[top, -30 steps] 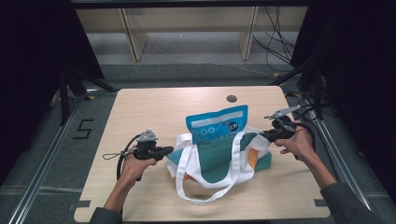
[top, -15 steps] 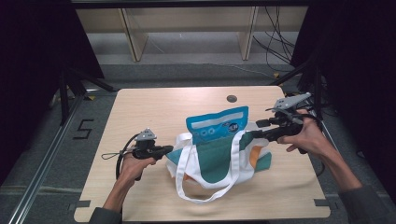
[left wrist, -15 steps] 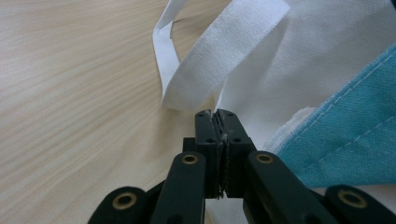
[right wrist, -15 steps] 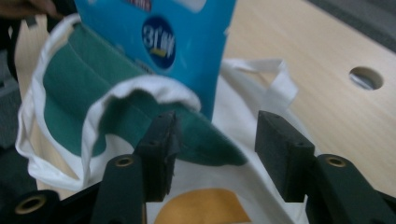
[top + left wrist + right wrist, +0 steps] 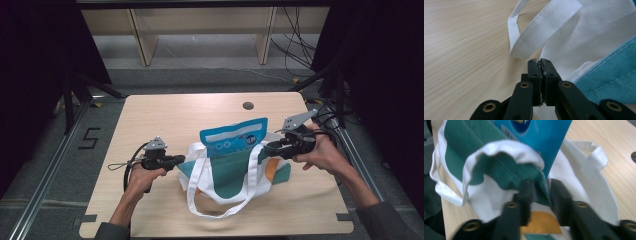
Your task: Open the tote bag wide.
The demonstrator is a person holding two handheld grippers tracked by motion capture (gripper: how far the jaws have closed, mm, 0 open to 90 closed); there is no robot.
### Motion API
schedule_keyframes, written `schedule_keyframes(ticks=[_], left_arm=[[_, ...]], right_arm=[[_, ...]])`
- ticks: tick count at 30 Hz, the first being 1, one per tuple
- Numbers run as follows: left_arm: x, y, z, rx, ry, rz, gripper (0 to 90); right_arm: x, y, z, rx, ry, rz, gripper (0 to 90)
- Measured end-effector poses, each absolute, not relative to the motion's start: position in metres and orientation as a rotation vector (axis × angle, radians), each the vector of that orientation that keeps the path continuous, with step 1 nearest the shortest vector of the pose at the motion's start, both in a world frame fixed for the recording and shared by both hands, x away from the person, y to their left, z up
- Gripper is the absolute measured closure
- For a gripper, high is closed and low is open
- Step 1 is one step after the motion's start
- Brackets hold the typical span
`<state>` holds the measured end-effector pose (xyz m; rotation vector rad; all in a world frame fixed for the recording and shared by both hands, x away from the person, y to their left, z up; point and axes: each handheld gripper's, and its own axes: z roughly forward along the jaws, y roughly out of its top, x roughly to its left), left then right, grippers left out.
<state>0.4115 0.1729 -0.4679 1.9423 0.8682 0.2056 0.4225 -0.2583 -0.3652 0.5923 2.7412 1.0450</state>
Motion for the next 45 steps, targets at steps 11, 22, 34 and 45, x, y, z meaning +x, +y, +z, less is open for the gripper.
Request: schedule_keyframes(ticks=[11, 22, 34, 45], left_arm=[[0.411, 0.169, -0.469, 1.972, 0.859, 0.222, 86.1], [0.414, 0.164, -0.487, 2.067, 0.844, 0.230, 86.0], [0.397, 0.168, -0.448, 1.966, 0.913, 0.256, 64.3], [0.364, 0.155, -0.413, 1.922, 0.830, 0.194, 47.0]], right_arm=[[0.395, -0.254, -0.406, 0.628, 2.799, 0.879, 89.0], [0.390, -0.241, -0.483, 0.750, 2.834, 0.845, 89.1], [0.384, -0.274, -0.414, 0.780, 2.649, 1.154, 66.9], [0.429, -0.279, -0.386, 0.894, 2.555, 1.113, 52.1]])
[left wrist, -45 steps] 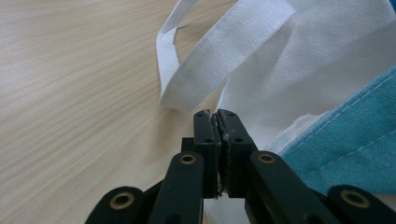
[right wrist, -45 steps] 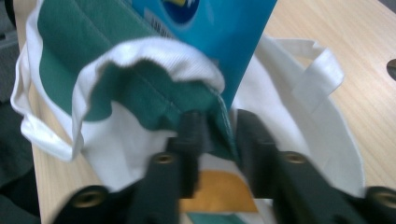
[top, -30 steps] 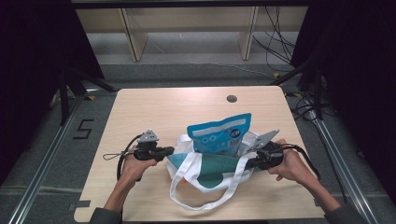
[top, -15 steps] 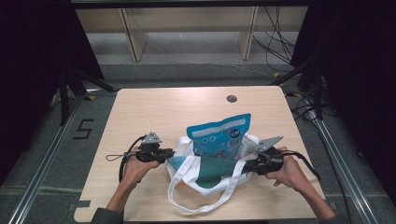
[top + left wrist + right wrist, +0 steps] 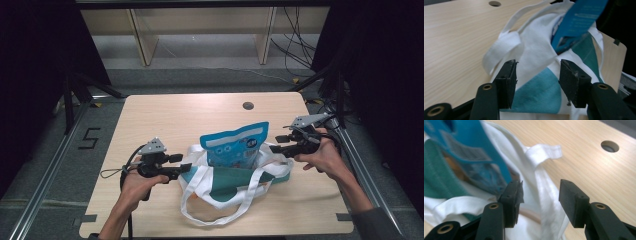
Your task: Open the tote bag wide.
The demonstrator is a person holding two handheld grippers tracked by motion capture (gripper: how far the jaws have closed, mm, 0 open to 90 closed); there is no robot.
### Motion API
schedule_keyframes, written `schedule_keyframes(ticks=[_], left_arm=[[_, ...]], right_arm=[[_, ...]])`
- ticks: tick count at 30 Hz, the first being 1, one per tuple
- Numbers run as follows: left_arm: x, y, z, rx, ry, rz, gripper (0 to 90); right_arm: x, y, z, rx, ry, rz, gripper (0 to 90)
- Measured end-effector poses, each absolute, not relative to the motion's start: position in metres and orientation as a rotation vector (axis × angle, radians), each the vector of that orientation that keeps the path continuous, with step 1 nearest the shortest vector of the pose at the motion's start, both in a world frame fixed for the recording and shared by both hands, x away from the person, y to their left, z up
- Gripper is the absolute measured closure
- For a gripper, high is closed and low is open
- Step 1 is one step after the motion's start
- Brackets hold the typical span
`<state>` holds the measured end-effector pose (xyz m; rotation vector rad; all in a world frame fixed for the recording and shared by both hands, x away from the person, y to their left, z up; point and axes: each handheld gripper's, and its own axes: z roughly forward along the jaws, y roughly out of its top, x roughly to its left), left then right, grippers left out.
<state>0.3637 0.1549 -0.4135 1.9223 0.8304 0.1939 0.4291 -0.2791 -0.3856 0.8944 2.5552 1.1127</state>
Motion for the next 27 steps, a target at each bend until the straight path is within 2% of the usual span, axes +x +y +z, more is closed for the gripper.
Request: schedule_keyframes(ticks=[5, 13, 18, 21, 24, 26, 27], left_arm=[[0.360, 0.145, -0.414, 1.922, 0.763, 0.071, 40.1], [0.371, 0.119, -0.426, 2.000, 0.748, 0.095, 34.2], [0.379, 0.104, -0.434, 2.017, 0.716, 0.037, 31.0], [0.373, 0.105, -0.433, 2.041, 0.704, 0.063, 35.0], [0.369, 0.106, -0.433, 2.065, 0.668, 0.098, 51.5], [0.366, 0.105, -0.435, 2.074, 0.642, 0.098, 60.8], [0.365, 0.105, -0.436, 2.083, 0.633, 0.112, 62.0]], right_arm=[[0.441, -0.273, -0.391, 0.887, 2.588, 1.105, 49.9], [0.447, -0.271, -0.393, 0.919, 2.608, 1.107, 46.8], [0.457, -0.263, -0.400, 0.893, 2.640, 1.076, 48.7], [0.462, -0.258, -0.403, 0.845, 2.662, 1.068, 54.8], [0.465, -0.251, -0.410, 0.839, 2.678, 1.063, 64.8], [0.468, -0.249, -0.413, 0.826, 2.696, 1.045, 76.5], [0.470, -0.249, -0.413, 0.801, 2.689, 1.041, 79.0]])
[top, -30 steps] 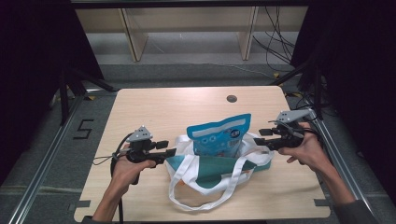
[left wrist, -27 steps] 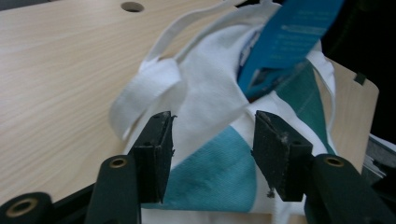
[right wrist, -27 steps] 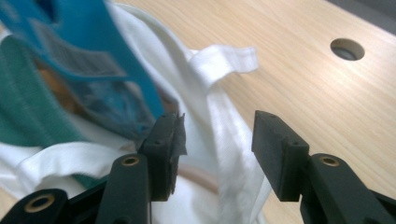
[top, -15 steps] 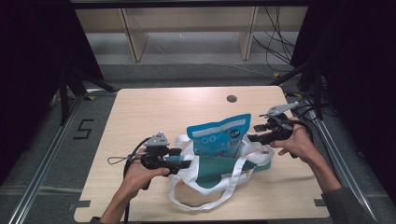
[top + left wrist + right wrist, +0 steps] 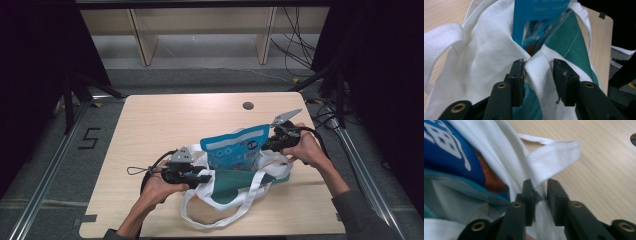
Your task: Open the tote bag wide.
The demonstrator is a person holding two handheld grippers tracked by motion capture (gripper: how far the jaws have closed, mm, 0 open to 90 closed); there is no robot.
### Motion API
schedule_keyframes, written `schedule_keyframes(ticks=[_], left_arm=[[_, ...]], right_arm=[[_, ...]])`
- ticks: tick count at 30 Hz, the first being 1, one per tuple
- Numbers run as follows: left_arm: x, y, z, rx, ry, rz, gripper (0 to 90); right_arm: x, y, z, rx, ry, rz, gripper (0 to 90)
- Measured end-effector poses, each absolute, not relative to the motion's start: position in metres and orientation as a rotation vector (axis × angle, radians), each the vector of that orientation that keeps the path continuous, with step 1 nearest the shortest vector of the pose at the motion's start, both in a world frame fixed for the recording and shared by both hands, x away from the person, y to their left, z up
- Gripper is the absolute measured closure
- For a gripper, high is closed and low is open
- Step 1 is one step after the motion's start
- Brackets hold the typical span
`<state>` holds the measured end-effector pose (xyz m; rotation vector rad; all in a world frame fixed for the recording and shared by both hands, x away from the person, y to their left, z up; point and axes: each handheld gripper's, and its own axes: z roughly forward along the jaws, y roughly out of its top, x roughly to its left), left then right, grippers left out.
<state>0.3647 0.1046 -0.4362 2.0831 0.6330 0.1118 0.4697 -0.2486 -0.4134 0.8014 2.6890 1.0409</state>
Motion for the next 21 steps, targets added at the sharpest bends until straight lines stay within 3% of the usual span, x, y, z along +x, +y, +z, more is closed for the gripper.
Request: schedule_keyframes(ticks=[2, 6, 11, 21], left_arm=[[0.362, 0.106, -0.436, 2.102, 0.607, 0.115, 67.0], [0.349, 0.110, -0.436, 2.124, 0.547, 0.087, 80.3], [0.341, 0.115, -0.442, 2.155, 0.536, 0.102, 81.9], [0.327, 0.132, -0.453, 2.210, 0.479, 0.104, 85.4]], right_arm=[[0.470, -0.247, -0.412, 0.819, 2.706, 1.012, 84.1], [0.479, -0.246, -0.409, 0.872, 2.651, 1.025, 85.9], [0.496, -0.239, -0.408, 0.931, 2.616, 1.012, 86.0], [0.520, -0.225, -0.438, 1.032, 2.619, 0.922, 86.1]])
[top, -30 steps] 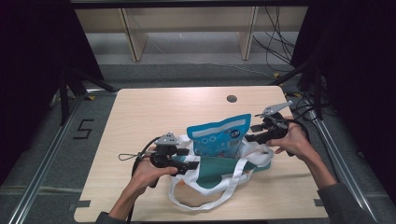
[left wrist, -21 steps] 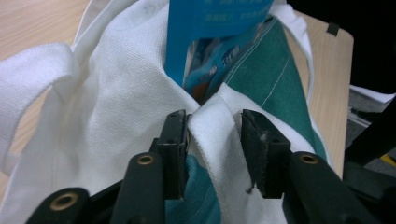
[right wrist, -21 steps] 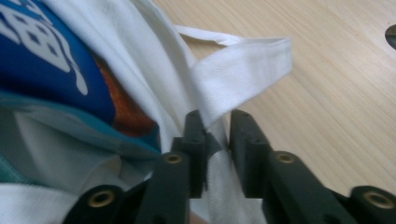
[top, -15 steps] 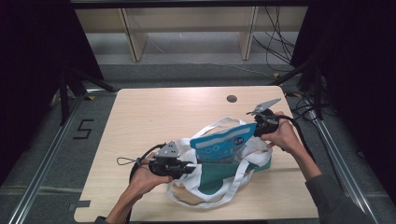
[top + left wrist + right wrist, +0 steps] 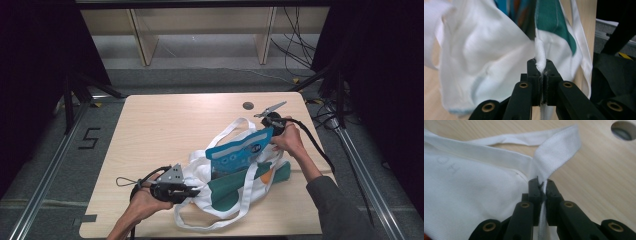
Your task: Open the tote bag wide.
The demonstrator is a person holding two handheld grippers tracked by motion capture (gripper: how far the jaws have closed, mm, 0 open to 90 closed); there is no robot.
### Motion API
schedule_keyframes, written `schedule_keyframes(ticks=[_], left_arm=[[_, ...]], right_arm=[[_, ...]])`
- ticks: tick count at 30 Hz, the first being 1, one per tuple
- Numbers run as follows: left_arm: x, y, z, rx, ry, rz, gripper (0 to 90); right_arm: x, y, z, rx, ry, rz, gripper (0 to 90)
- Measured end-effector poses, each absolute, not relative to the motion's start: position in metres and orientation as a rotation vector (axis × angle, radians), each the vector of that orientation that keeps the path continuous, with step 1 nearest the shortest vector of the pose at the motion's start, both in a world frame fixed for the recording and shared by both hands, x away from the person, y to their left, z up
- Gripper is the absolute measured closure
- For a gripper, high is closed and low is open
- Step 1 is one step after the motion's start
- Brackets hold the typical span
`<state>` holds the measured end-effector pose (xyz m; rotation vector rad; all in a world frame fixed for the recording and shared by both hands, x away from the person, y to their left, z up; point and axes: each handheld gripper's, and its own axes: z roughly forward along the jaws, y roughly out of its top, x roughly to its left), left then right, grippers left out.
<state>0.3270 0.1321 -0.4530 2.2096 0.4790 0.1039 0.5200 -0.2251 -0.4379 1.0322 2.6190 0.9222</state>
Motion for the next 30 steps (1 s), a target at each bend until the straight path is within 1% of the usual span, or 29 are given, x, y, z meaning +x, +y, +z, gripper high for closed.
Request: schedule_keyframes(ticks=[1, 6, 7, 10, 11, 12, 13, 15, 18, 20, 22, 23, 25, 28, 30], left_arm=[[0.323, 0.131, -0.458, 2.215, 0.493, 0.094, 85.9], [0.316, 0.121, -0.481, 2.263, 0.493, 0.061, 87.1], [0.316, 0.121, -0.480, 2.281, 0.471, 0.071, 87.1], [0.314, 0.118, -0.480, 2.318, 0.461, 0.112, 87.0], [0.314, 0.117, -0.479, 2.314, 0.479, 0.107, 86.9], [0.314, 0.117, -0.476, 2.312, 0.497, 0.095, 86.8], [0.314, 0.116, -0.474, 2.295, 0.510, 0.083, 85.9], [0.317, 0.119, -0.465, 2.227, 0.542, 0.050, 79.6], [0.327, 0.131, -0.442, 2.120, 0.556, -0.008, 65.6], [0.334, 0.137, -0.429, 2.033, 0.592, -0.009, 65.0], [0.342, 0.141, -0.422, 1.999, 0.636, 0.031, 62.0], [0.349, 0.143, -0.418, 2.024, 0.668, 0.068, 61.6], [0.357, 0.144, -0.416, 2.054, 0.698, 0.105, 57.7], [0.368, 0.136, -0.418, 2.064, 0.732, 0.088, 52.3], [0.372, 0.126, -0.423, 2.105, 0.738, 0.069, 48.6]], right_arm=[[0.523, -0.224, -0.445, 1.037, 2.622, 0.910, 86.1], [0.526, -0.221, -0.458, 1.083, 2.665, 0.853, 86.1], [0.525, -0.219, -0.465, 1.080, 2.689, 0.800, 86.1], [0.524, -0.219, -0.482, 1.095, 2.701, 0.792, 86.0], [0.523, -0.220, -0.482, 1.143, 2.710, 0.779, 85.9], [0.524, -0.221, -0.484, 1.092, 2.695, 0.829, 85.4], [0.522, -0.224, -0.479, 1.135, 2.701, 0.842, 83.8], [0.521, -0.230, -0.469, 1.113, 2.663, 0.927, 77.5], [0.511, -0.241, -0.445, 1.175, 2.577, 1.007, 65.2], [0.500, -0.251, -0.427, 1.141, 2.575, 1.107, 64.4], [0.489, -0.263, -0.411, 1.122, 2.584, 1.121, 62.5], [0.484, -0.267, -0.407, 1.121, 2.577, 1.135, 61.1], [0.472, -0.277, -0.400, 1.106, 2.571, 1.156, 58.9], [0.449, -0.286, -0.392, 1.064, 2.598, 1.193, 54.7], [0.430, -0.287, -0.388, 0.991, 2.640, 1.205, 52.2]])
